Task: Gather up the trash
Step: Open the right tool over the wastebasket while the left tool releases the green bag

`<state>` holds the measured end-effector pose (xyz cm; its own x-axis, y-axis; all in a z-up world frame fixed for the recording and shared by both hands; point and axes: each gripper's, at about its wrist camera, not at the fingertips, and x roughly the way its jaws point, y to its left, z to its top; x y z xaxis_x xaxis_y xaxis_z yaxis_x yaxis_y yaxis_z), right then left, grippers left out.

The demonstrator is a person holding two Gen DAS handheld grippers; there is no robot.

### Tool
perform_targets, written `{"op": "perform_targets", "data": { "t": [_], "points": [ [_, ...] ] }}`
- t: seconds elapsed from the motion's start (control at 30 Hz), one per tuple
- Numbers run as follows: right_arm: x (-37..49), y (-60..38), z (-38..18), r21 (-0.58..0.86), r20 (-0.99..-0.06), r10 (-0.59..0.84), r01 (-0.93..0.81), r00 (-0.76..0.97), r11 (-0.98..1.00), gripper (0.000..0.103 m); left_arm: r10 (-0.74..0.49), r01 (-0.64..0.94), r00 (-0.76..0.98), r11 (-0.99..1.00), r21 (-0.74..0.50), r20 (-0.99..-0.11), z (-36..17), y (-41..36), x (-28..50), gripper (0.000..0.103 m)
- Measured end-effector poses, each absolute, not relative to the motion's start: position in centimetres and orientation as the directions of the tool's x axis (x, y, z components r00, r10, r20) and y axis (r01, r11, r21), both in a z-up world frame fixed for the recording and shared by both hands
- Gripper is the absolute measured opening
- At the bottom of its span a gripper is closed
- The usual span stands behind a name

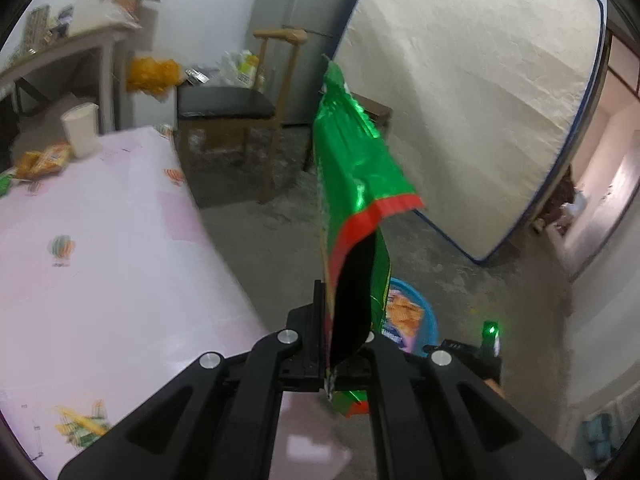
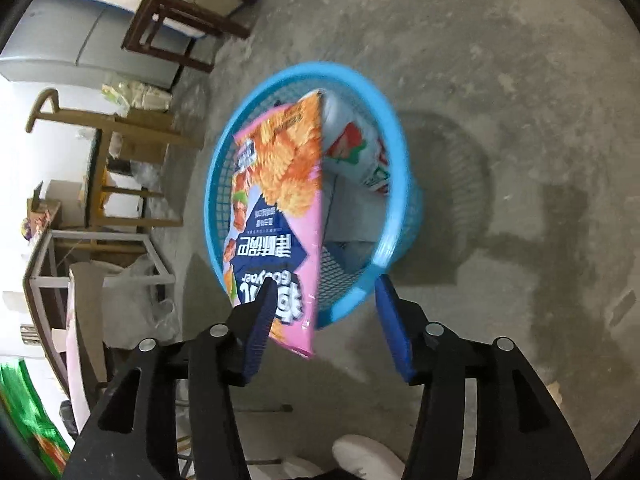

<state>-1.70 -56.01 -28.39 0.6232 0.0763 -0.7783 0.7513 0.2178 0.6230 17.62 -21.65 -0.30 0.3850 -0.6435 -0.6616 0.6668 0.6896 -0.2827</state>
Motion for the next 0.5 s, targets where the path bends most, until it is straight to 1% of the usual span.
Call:
{"op": "perform_targets", "data": {
  "t": [0.13,0.23,0.3,0.43,0.5],
  "points": [
    [-6.1,-55.3,-27.2,0.684,-0.726,0.056,0.711,0.686,0.164,0.053,-0.67,0.623,0.195,0.649,-0.438,-0.716,-1.9,-26.5,20.0,0.0],
    [-8.2,-54.3,-27.6,0.709,-0.704,0.054,0.695,0.708,0.119,0.054,-0.635,0.541,0.013,0.654,-0.529,-0.772,-5.8,-33.0,22.2,0.0],
    [-10.1,-53.3,-28.4,0.723,-0.691,0.063,0.687,0.72,0.072,0.054,-0.618,0.484,-0.072,0.665,-0.569,-0.783,-8.6,-36.4,23.2,0.0],
    [-15.5,-50.7,-30.1,0.73,-0.678,0.074,0.682,0.731,-0.05,0.054,-0.555,0.37,-0.197,0.721,-0.585,-0.808,-16.2,-43.3,24.3,0.0],
    [-17.4,-49.9,-30.9,0.723,-0.68,0.078,0.685,0.729,-0.092,0.054,-0.533,0.305,-0.229,0.755,-0.58,-0.814,-19.7,-45.2,24.2,0.0]
  ]
}}
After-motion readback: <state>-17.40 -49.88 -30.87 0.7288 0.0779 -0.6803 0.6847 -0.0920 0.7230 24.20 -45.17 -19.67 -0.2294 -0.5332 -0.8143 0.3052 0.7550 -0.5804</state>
